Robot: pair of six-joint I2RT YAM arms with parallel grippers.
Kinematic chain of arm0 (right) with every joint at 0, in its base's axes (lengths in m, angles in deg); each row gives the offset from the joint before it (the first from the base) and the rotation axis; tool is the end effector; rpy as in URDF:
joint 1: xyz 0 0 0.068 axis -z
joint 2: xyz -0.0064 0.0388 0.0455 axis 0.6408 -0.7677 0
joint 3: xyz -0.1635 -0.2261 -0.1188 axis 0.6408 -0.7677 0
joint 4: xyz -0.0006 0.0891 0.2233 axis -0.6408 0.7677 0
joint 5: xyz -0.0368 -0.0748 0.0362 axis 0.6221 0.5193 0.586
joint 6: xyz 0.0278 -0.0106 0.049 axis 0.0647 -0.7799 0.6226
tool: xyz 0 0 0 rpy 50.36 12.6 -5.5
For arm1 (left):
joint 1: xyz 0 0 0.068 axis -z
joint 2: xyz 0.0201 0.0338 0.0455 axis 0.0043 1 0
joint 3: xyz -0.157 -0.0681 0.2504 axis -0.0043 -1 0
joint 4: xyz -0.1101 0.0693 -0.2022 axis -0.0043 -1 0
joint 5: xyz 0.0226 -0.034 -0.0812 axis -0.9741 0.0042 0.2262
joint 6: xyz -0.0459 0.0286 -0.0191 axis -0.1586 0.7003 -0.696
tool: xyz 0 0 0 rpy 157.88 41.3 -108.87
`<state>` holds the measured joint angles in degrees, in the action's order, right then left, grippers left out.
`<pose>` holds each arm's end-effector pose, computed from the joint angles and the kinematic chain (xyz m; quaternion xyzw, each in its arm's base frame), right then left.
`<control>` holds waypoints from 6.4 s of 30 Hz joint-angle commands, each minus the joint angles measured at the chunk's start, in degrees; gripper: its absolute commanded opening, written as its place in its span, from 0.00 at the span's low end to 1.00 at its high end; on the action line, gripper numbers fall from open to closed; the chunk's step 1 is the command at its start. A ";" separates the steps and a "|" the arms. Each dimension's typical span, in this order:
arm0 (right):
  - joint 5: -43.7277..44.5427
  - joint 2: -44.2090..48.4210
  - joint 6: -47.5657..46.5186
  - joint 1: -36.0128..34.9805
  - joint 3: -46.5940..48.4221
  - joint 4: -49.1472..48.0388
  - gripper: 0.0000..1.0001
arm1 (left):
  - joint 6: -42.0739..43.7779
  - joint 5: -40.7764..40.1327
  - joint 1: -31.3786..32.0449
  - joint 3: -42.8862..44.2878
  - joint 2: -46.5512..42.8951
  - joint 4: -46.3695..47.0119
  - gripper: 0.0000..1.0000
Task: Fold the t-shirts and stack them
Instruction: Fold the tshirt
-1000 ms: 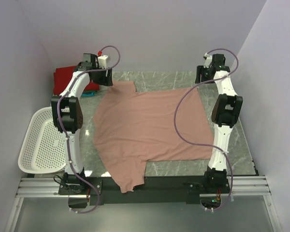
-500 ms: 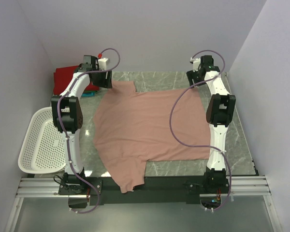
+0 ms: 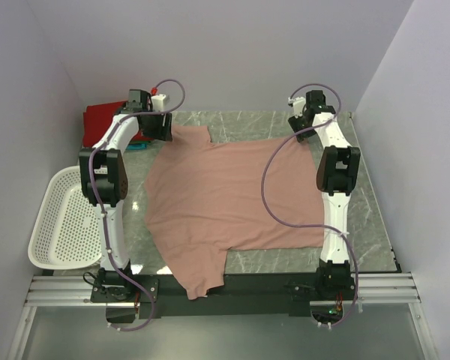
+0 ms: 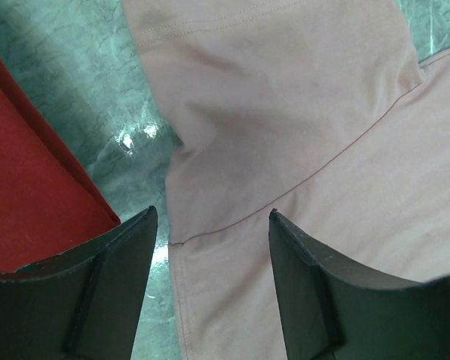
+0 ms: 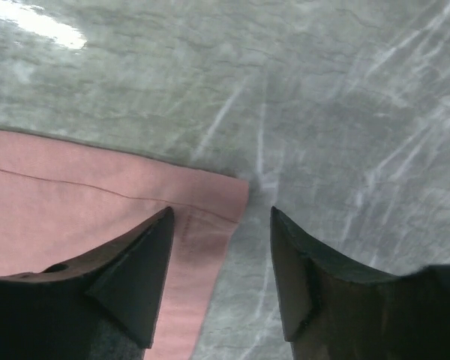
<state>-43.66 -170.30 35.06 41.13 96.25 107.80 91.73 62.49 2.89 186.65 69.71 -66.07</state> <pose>0.5607 -0.0097 0.1882 -0.2434 0.9243 -0.0468 0.2903 0.4983 -0.0399 0.2516 0.1298 0.9267 -0.1391 0.3242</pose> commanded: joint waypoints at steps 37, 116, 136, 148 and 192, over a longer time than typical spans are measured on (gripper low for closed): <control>-0.01 5.17 -1.95 -1.72 -4.80 -2.89 0.00 | -0.15 -1.56 0.91 15.05 13.12 2.28 0.61; -11.79 31.89 -17.15 5.58 -41.71 0.63 0.00 | 28.40 13.04 3.36 -63.15 -50.24 18.10 0.00; -9.67 33.11 -23.30 6.37 -41.37 8.36 0.37 | 31.69 10.46 8.56 -64.94 -54.46 5.54 0.57; -15.22 27.32 -12.86 6.54 -26.87 18.29 0.45 | 10.75 14.43 8.55 -38.48 -28.38 8.61 0.56; -12.40 24.33 -13.11 7.25 -24.22 21.02 0.41 | 28.67 19.27 29.21 -35.83 -29.85 -15.64 0.41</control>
<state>-56.47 -145.93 22.97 48.00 69.25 127.34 116.14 80.56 33.01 150.81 44.31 -76.17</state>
